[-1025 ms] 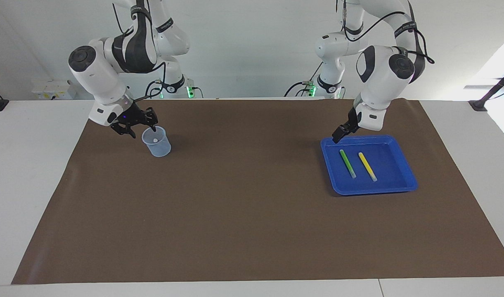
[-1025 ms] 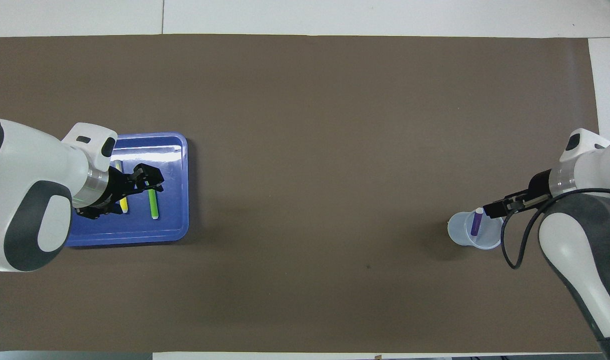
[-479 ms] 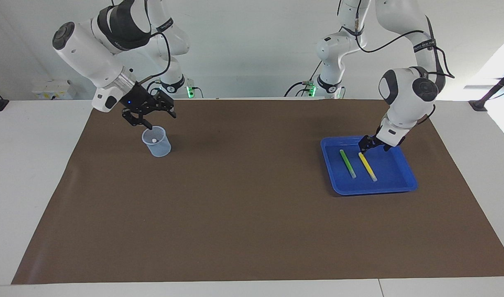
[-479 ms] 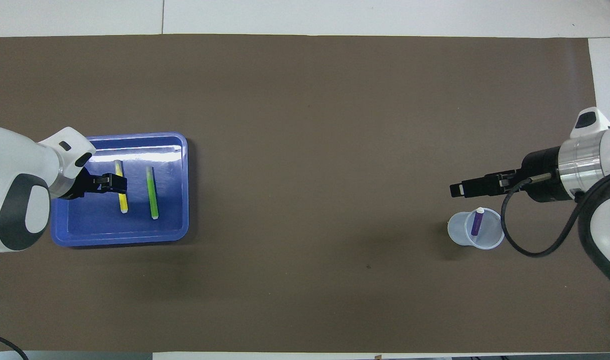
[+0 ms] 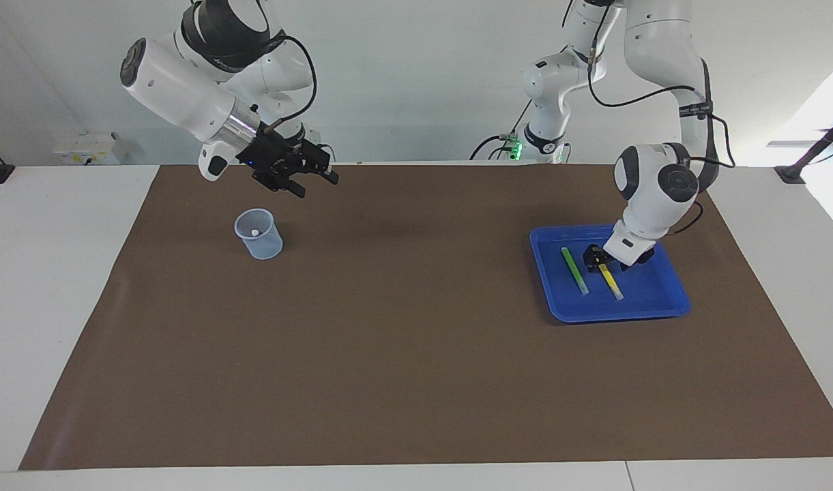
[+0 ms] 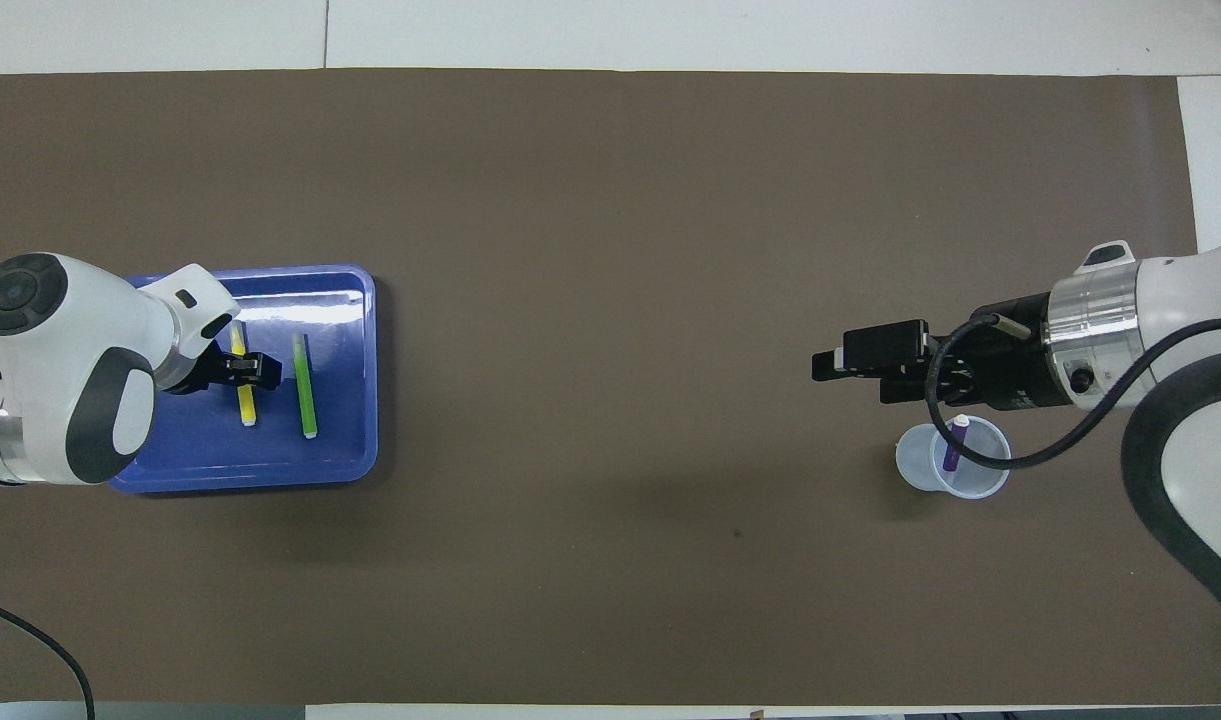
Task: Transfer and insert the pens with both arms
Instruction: 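Grasp the yellow pen with the left gripper while the right gripper returns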
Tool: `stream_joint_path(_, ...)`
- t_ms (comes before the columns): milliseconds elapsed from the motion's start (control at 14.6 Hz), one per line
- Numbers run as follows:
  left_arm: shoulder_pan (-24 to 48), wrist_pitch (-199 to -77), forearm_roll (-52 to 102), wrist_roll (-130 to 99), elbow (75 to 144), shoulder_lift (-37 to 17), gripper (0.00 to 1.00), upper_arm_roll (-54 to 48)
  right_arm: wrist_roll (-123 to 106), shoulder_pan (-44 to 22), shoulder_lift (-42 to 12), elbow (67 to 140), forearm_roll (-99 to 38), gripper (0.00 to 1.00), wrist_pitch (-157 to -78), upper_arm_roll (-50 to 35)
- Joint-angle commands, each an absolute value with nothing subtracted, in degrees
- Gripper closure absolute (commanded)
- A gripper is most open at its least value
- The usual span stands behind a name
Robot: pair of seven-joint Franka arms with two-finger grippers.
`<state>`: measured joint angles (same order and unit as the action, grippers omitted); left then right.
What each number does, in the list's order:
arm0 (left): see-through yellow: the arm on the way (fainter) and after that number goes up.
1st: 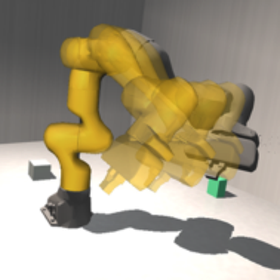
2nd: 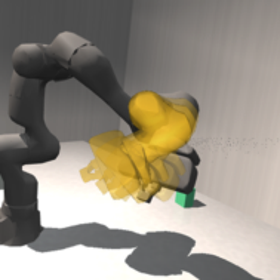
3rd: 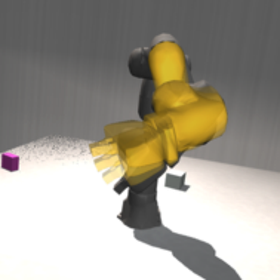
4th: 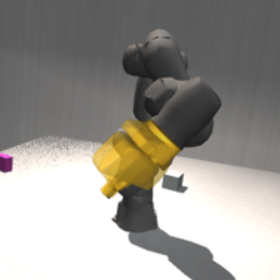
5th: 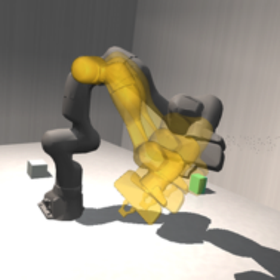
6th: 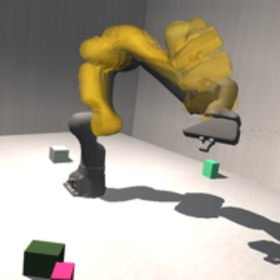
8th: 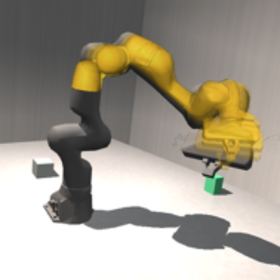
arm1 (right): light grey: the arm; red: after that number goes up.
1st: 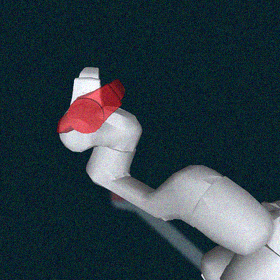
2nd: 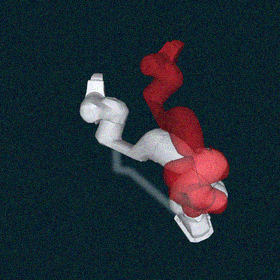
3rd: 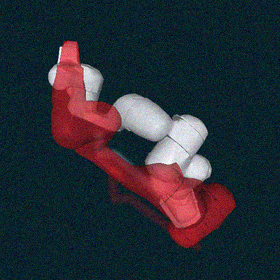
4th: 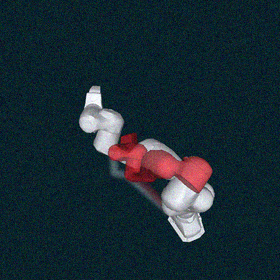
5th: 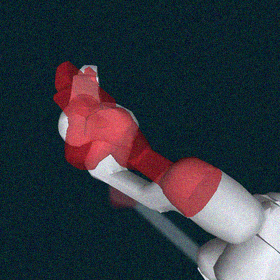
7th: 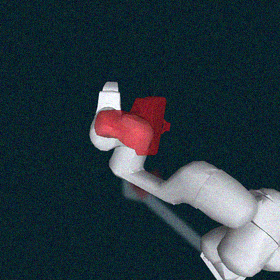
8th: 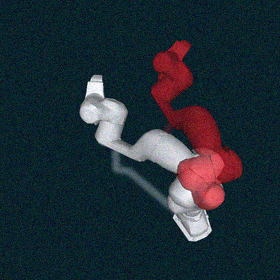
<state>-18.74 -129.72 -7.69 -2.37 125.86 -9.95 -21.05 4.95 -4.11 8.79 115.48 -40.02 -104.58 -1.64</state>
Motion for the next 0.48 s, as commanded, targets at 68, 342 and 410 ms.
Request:
stream_joint_path(68,-18.72,-131.66,-8.79,-1.93,126.39,-10.55,0.32,-20.74,5.89,-4.74,9.4,116.54,-44.02,0.0,-108.53,-2.37)
stream_joint_path(342,-18.9,-131.66,-8.79,-1.93,126.21,-10.63,0.54,-20.74,8.61,-6.5,9.75,117.51,-46.67,0.0,-111.53,-2.46)
stream_joint_path(410,-18.98,-131.75,-8.79,-1.93,126.12,-10.63,0.6,-20.74,9.22,-6.85,10.28,118.81,-46.84,0.0,-112.23,-2.46)
